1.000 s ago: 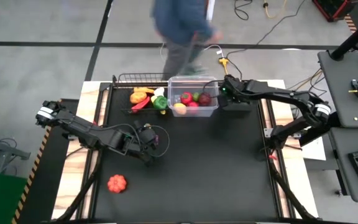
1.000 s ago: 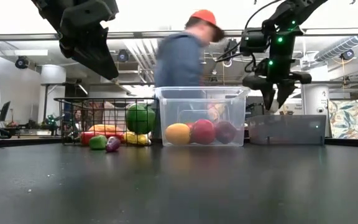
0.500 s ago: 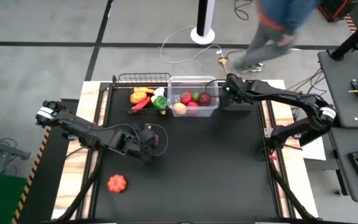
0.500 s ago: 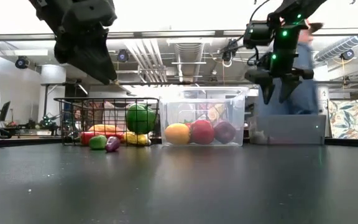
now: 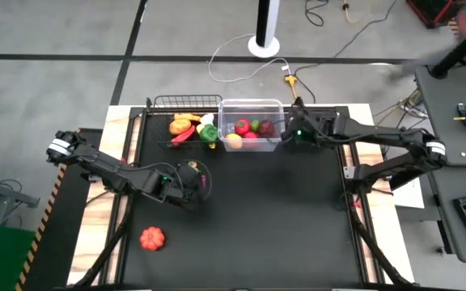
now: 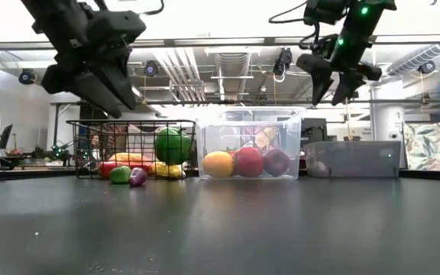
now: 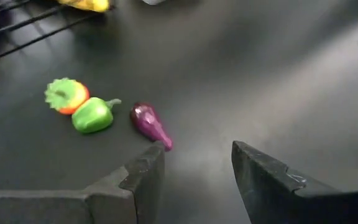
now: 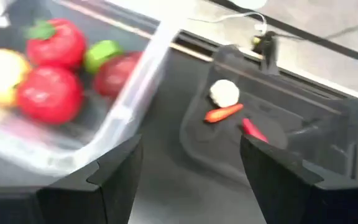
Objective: Sort produce into baskets
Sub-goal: Put the eggplant into the black bin
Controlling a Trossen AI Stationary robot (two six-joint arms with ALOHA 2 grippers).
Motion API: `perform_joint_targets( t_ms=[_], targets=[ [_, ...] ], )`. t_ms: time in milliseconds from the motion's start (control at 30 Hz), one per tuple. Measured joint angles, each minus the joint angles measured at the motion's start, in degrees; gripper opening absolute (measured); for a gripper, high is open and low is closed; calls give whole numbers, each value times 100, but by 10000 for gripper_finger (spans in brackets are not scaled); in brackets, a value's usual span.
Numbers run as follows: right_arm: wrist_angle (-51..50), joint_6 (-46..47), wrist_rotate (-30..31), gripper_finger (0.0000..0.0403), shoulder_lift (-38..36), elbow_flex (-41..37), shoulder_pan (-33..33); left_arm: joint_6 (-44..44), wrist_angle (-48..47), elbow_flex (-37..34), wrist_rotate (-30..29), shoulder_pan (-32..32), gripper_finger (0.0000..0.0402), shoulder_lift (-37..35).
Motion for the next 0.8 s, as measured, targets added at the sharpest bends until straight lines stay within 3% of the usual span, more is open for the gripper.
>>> perform_joint_targets(
  t_ms=[133, 333, 633, 800],
  targets=[
    [9, 137, 100, 256, 0, -6, 511, -505, 78, -23, -178, 2, 170, 0],
    [26, 390, 457, 266, -7, -6, 1073, -513, 901, -166, -333, -16, 170, 123],
    [92, 369, 488, 289, -7, -19, 1435, -540, 968, -11, -288, -22, 170, 1012],
    [197, 322, 490, 297, -7, -19, 1489, -986, 804, 109, -345, 40, 171, 1229]
  ],
)
